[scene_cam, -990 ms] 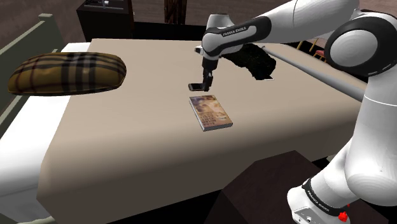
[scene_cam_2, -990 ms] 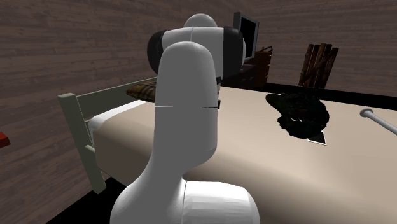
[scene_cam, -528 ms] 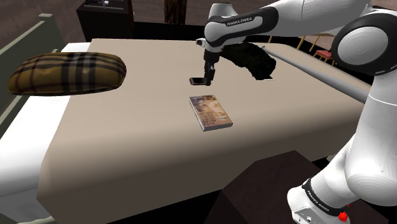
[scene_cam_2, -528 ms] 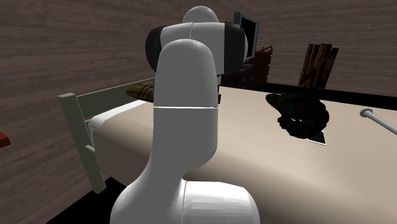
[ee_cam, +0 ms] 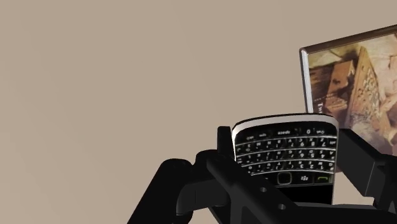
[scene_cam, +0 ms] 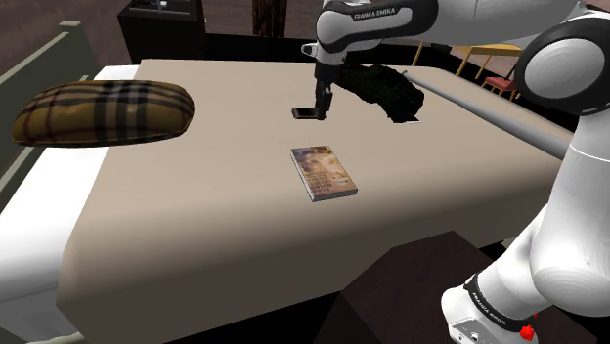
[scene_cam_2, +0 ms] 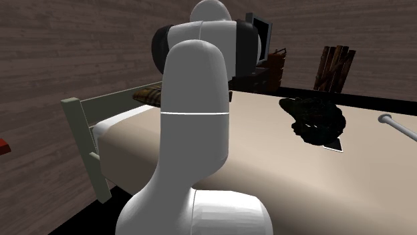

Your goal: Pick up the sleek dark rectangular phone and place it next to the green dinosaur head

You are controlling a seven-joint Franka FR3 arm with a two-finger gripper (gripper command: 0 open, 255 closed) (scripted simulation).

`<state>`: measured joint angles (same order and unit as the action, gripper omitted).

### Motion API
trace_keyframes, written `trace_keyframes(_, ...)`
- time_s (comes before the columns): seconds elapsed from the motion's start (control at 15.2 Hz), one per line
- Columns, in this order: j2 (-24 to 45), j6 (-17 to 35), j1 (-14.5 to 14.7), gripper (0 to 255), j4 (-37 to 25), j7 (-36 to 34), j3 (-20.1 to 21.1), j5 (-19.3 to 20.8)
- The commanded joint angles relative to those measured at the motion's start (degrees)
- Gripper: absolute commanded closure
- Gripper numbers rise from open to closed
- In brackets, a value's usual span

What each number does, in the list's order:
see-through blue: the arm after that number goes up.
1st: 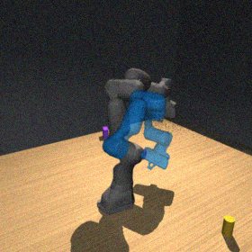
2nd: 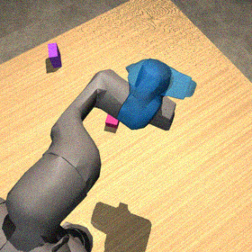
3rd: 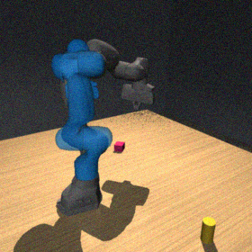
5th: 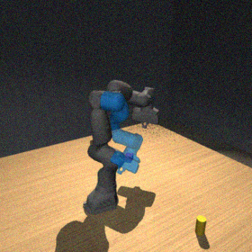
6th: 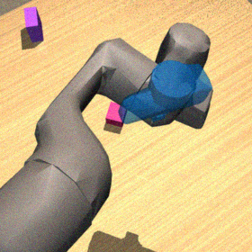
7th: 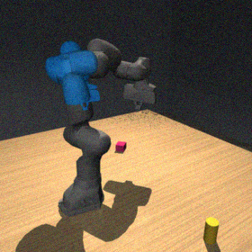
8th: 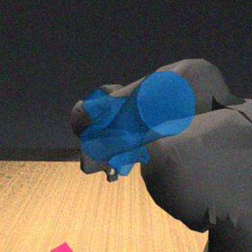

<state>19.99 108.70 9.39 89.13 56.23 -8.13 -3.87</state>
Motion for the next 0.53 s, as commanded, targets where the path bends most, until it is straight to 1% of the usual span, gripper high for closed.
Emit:
trace_keyframes(0.0, -0.35, -1.41, -0.01, 255, -1.05, -0.06, -0.03, 0.07)
trace_keyframes(0.46, -0.73, -6.63, -0.11, 255, -5.9, -0.23, -0.1, 0.19)
